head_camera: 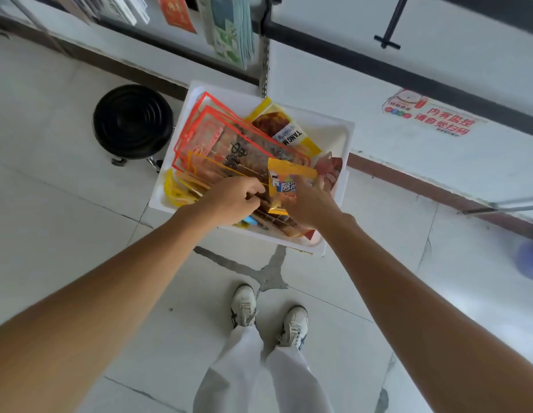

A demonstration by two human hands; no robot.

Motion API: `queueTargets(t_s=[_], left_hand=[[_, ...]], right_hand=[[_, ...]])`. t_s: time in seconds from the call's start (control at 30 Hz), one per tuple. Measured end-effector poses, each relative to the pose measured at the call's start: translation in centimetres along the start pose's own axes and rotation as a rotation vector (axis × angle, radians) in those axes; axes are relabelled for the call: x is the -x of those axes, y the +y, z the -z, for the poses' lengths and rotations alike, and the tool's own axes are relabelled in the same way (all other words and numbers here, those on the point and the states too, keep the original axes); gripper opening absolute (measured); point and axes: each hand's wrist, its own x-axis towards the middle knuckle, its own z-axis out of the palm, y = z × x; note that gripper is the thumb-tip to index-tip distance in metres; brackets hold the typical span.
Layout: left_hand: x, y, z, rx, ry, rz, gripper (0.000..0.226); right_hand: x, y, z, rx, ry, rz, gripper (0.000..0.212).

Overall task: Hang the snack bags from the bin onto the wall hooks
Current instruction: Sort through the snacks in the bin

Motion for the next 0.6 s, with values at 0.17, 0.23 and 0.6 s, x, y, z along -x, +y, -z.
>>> queueTargets(t_s=[0.17, 0.23, 0.6], left_hand=[[-0.2, -0.3, 0.0, -0.002, -0.012, 0.004, 0.035], [-0.1, -0.4, 0.1, 0.006, -0.012, 0.006, 0.035], [0.6, -0.6, -0.2, 0.073, -0.027, 0.035, 0.037]], right_hand=[[-0.8, -0.9, -1.2, -0.074, -0.004, -0.126, 0.073], [-1.0, -1.1, -1.3, -0.121, 0.006, -0.144, 0.078], [-0.5, -0.5, -2.3, -0.369, 0.179, -0.242, 0.07]])
